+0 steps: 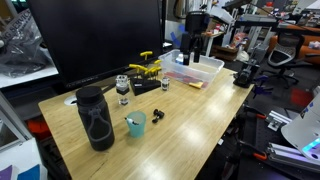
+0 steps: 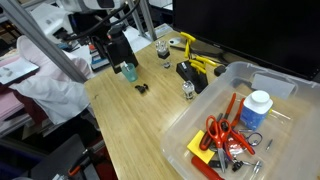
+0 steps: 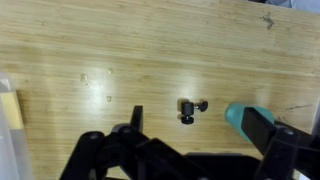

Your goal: Put the black object on the table in the storage bin

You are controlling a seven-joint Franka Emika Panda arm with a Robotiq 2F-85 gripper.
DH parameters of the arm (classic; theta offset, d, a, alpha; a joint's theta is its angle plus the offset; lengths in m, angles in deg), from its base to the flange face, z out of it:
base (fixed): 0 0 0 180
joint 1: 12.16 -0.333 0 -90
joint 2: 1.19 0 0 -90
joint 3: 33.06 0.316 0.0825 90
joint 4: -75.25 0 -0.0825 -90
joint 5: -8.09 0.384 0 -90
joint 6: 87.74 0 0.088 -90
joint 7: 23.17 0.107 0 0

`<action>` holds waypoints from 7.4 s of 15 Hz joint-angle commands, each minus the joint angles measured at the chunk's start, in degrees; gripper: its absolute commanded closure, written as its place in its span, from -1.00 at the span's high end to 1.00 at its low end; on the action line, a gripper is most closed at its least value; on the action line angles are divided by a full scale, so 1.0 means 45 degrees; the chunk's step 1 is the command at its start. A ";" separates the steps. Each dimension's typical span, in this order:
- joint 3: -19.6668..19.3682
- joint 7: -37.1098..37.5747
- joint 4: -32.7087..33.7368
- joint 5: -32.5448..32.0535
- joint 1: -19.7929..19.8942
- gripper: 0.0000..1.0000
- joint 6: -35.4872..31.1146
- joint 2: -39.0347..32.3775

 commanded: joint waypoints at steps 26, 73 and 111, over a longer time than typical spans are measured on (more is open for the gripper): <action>0.1189 -0.2191 0.3749 -0.3299 -0.0810 1.00 -0.1890 -0.6964; 0.1381 -0.1187 0.3993 -0.2802 -0.0722 1.00 -0.5810 -0.9187; -0.0186 0.5422 0.2865 -0.1903 -0.2260 1.00 -0.7153 -0.8404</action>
